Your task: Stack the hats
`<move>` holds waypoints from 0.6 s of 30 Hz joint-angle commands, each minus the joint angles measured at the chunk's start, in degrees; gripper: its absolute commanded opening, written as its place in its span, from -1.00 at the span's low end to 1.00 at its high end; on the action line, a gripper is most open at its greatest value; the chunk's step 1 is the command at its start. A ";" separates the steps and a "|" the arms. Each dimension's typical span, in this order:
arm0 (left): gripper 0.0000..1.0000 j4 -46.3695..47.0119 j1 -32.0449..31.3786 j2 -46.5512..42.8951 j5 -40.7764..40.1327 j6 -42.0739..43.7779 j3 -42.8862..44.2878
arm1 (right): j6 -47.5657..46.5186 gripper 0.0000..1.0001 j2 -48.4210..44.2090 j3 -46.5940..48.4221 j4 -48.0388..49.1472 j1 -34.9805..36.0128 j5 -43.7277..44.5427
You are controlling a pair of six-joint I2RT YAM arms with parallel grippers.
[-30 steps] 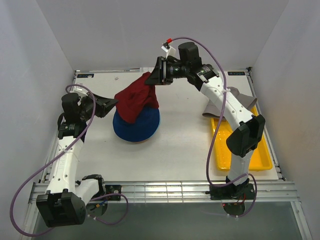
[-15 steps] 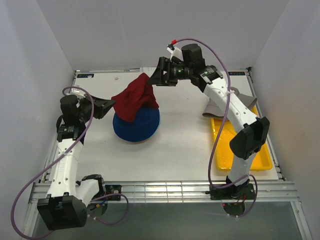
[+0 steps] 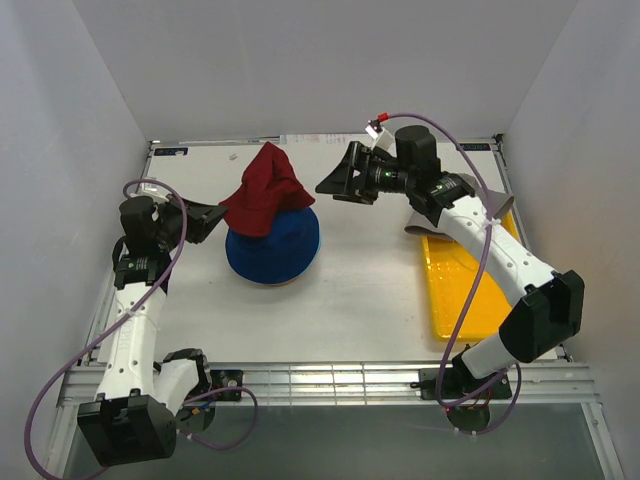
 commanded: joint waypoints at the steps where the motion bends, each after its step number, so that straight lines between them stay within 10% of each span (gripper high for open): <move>1: -1.00 0.59 0.33 -1.68 0.25 1.21 -0.87 | 6.16 0.58 -0.59 -5.20 10.42 0.54 -1.87; 18: -1.00 -0.63 0.42 -1.77 0.60 3.14 -0.44 | 20.57 0.61 3.45 -13.92 30.91 2.65 1.30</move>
